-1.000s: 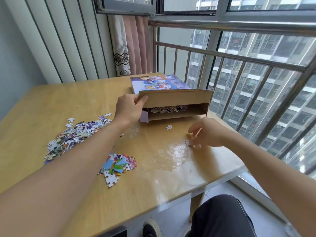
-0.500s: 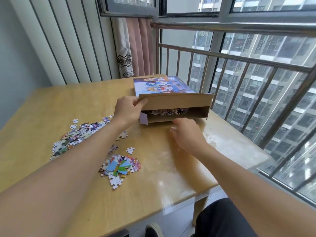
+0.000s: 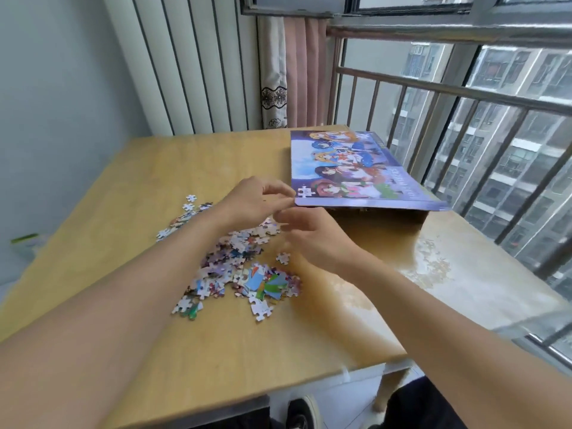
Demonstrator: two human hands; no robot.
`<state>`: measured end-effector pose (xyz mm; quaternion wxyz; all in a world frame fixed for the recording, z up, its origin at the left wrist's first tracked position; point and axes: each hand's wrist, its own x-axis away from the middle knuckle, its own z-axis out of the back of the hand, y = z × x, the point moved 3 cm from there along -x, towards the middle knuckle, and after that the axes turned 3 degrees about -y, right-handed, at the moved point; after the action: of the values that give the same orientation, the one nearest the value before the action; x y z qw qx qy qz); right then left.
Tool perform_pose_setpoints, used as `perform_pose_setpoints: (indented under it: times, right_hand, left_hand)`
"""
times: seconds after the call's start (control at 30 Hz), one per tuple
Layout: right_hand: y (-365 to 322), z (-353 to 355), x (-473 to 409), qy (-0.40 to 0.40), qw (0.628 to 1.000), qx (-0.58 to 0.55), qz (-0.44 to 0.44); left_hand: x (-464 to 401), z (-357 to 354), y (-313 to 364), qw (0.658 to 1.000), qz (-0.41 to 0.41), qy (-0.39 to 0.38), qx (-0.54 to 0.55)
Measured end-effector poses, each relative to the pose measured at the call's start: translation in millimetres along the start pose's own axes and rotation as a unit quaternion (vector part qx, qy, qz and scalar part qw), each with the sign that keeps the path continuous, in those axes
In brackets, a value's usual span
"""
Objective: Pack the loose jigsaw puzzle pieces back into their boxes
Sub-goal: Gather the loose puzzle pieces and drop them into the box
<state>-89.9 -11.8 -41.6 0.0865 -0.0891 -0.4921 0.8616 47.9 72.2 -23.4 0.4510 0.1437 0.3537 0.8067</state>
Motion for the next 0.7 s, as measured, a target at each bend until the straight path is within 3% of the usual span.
perform_pose_setpoints:
  times: [0.1, 0.2, 0.3, 0.4, 0.47, 0.6, 0.7]
  right_hand:
    - [-25.8, -13.6, -20.0, -0.017, 1.000, -0.014, 0.006]
    - [-45.4, -25.7, -58.6, -0.022, 0.998, 0.052, 0.012]
    - [-46.4, -27.8, -104.8, -0.040, 0.988, 0.148, -0.036]
    - [-30.2, -26.0, -134.0, -0.089, 0.960, 0.241, -0.115]
    - [-22.0, -34.5, -142.5, -0.138, 0.942, 0.266, -0.147]
    - [-33.8, -60.6, -140.9, -0.205, 0.939, 0.249, -0.116]
    - [-48.9, -69.0, -135.5, -0.211, 0.929, 0.289, -0.094]
  left_hand:
    - [29.7, 36.6, -16.7, 0.994, 0.042, 0.094, -0.039]
    - [59.1, 70.6, -58.0, 0.964, 0.145, 0.199, -0.097]
    - [80.0, 71.1, -96.6, 0.958, 0.227, 0.158, -0.077]
    - [91.2, 56.5, -115.6, 0.962, 0.232, 0.146, -0.022]
    - [93.9, 49.7, -121.5, 0.966, 0.213, 0.137, -0.053]
    - [91.3, 41.3, -119.6, 0.977, 0.173, 0.109, -0.064]
    - [89.0, 41.2, -120.0, 0.979, 0.152, 0.110, -0.082]
